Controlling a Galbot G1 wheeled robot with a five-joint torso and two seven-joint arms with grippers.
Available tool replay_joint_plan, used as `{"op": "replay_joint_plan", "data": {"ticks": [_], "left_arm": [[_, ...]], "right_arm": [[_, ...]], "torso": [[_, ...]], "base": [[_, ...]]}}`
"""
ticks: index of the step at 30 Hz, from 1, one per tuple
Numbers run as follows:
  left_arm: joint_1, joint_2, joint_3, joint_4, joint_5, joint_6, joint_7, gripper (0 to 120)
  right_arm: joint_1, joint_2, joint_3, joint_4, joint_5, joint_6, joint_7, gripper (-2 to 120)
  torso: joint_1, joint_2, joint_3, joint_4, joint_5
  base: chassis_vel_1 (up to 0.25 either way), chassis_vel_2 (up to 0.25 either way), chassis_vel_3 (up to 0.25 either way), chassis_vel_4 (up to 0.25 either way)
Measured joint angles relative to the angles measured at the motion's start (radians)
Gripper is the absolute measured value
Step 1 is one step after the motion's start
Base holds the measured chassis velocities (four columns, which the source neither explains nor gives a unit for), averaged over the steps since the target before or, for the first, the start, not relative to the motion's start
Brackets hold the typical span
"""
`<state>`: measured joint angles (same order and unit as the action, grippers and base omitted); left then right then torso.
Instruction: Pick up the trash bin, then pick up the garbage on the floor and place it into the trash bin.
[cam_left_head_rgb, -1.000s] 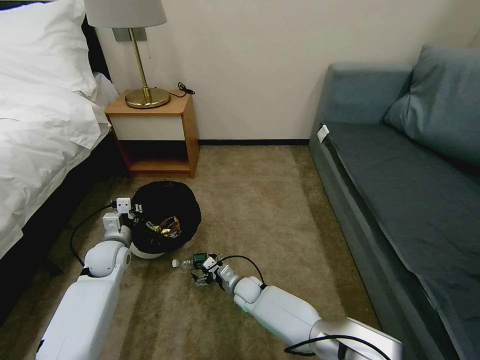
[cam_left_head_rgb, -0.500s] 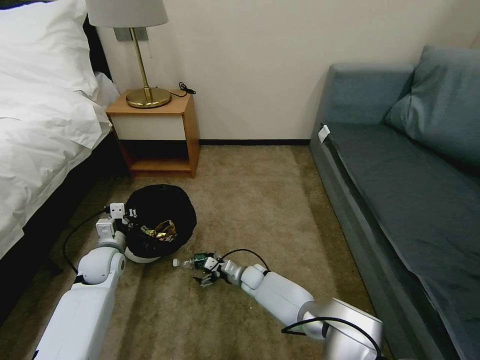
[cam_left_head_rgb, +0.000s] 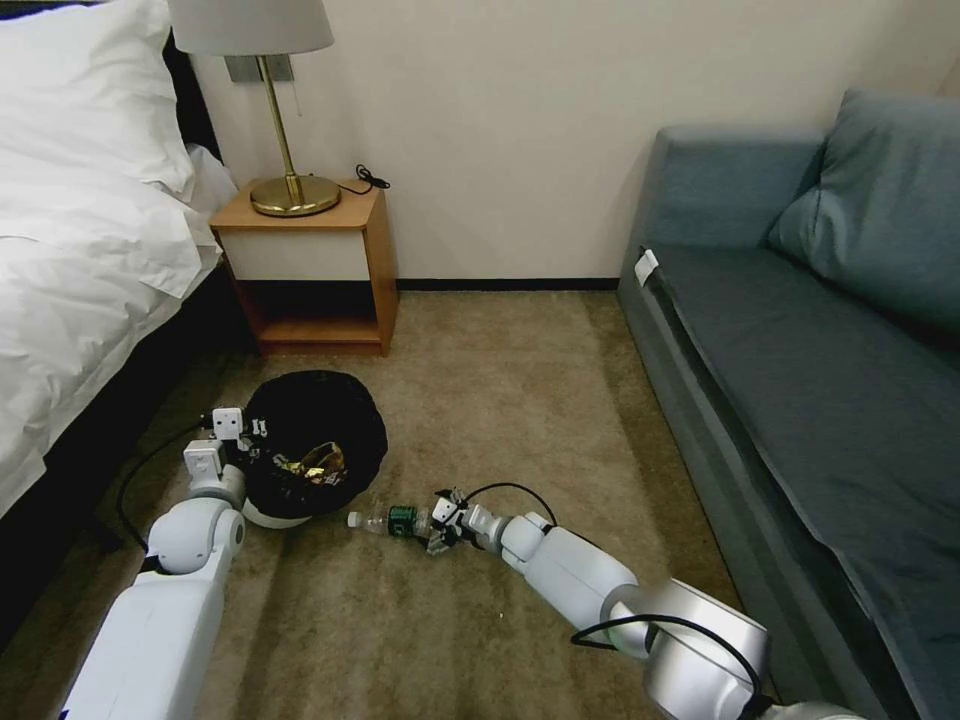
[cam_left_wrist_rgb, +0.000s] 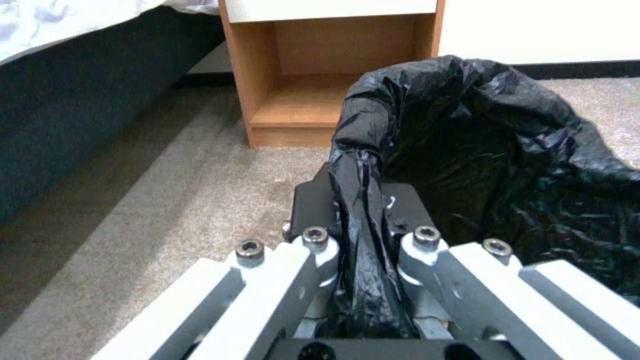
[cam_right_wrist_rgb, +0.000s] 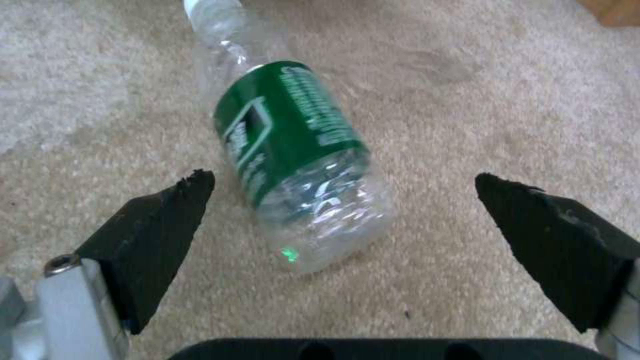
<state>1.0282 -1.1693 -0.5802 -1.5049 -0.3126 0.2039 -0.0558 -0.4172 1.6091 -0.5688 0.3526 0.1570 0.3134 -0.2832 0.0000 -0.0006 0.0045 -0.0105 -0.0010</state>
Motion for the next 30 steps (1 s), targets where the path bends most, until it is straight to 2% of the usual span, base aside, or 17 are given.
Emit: {"op": "replay_joint_plan", "data": {"ticks": [8,15,24,30], "left_arm": [[0.017,0.001,-0.019,-0.005,0.004,-0.004,0.005,6],[0.028,0.0,-0.036,-0.006,0.008,-0.008,0.012,6],[0.028,-0.012,-0.036,-0.003,0.016,-0.013,0.015,6],[0.038,-0.022,-0.057,-0.005,0.024,-0.018,0.021,6]], "right_arm": [[-0.009,0.0,-0.027,0.01,0.001,0.015,-0.024,100],[-0.009,-0.001,-0.067,0.028,0.048,0.015,-0.041,100],[0.001,-0.001,-0.073,0.02,0.075,-0.003,-0.043,100],[0.004,-0.001,-0.073,0.027,0.093,-0.032,-0.04,100]], "torso": [[0.0,0.0,0.0,0.0002,0.0],[0.0,0.0,0.0,0.0003,0.0],[0.0,0.0,0.0,0.0,0.0],[0.0,0.0,0.0,0.0002,0.0]], "base": [[0.0,0.0,0.0,0.0],[0.0,0.0,0.0,0.0],[0.0,0.0,0.0,0.0],[0.0,0.0,0.0,0.0]]}}
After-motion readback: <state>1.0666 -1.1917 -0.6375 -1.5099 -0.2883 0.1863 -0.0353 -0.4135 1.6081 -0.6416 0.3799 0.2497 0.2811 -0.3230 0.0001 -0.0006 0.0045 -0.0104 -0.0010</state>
